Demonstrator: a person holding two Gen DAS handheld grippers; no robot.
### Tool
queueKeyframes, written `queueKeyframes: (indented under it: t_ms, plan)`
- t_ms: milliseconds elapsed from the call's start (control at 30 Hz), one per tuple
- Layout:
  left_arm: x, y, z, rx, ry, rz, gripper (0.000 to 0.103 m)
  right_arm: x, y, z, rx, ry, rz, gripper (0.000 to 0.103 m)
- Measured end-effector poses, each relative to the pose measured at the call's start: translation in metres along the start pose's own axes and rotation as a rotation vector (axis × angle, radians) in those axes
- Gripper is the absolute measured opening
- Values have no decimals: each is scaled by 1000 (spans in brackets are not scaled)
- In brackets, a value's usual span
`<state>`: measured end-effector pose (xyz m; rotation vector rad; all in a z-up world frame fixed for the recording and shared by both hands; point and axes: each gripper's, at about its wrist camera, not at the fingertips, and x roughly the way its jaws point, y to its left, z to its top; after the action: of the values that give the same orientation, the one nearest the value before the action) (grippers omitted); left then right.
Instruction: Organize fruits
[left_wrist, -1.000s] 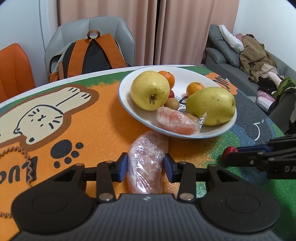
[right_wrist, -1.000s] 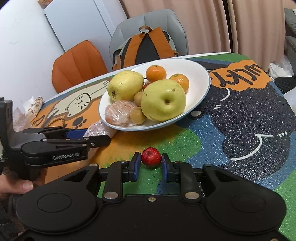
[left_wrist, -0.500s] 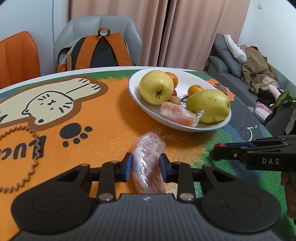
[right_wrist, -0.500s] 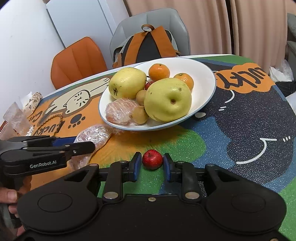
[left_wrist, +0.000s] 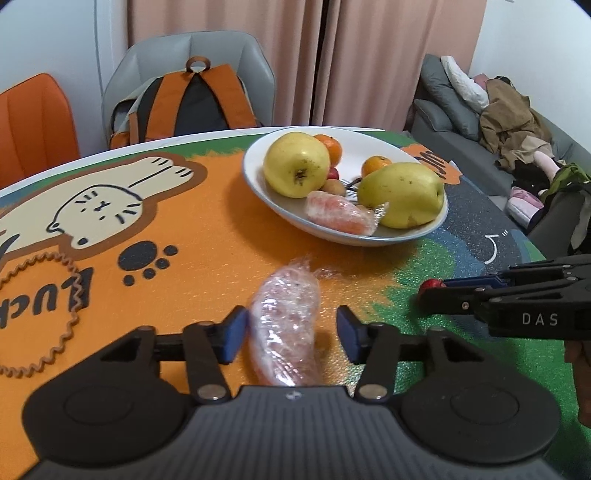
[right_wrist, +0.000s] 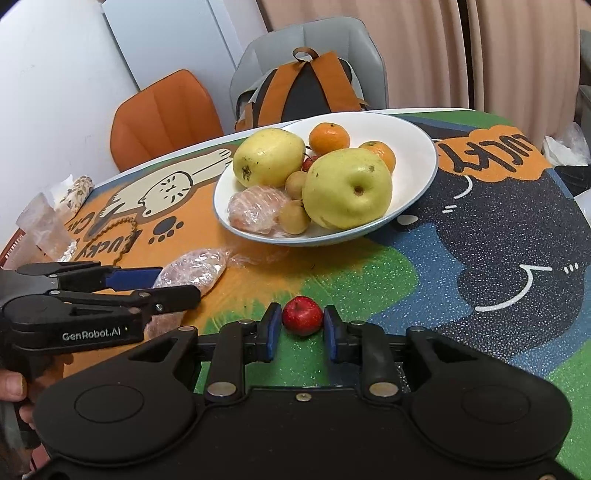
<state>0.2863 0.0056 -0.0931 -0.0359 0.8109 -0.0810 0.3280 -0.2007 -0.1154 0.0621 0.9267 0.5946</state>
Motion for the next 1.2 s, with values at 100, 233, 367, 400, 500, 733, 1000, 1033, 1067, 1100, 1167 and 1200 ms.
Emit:
queueKeyframes:
  t_ms: [100,233,367,400,500,733,1000,1033,1067,1100,1167,1200]
  plan:
    - [6,-3,-1,2,10,19,53,0,-1,-1,-11,4,-1,24]
    - [10,-2,0,2,10,42,47,0,-1,-1,-19,1,-4,27]
    - [8,2,0,-14,9,43,40,2,1,0,-33,-1,-7,30]
    - [7,2,0,-14,7,45,40,3,2,0,-37,-1,-9,30]
    - [6,2,-1,-23,6,37,38,3,4,0,-54,1,-18,30]
    - [-9,4,0,-41,-20,22,37,-7,4,5,-45,-10,-6,24]
    - [-34,10,13,-57,-75,45,37,-28,4,19,-44,-71,-4,24]
    - [-37,10,16,-56,-83,46,37,-30,4,22,-43,-78,-4,24]
    - [-39,9,20,-54,-89,47,37,-32,3,24,-43,-85,-5,24]
    - [-41,9,23,-51,-96,47,37,-34,3,26,-44,-91,-6,23]
    - [-45,7,30,-46,-110,47,36,-38,2,31,-42,-103,-7,23]
    - [-46,7,34,-44,-117,46,36,-40,3,33,-42,-107,-8,23]
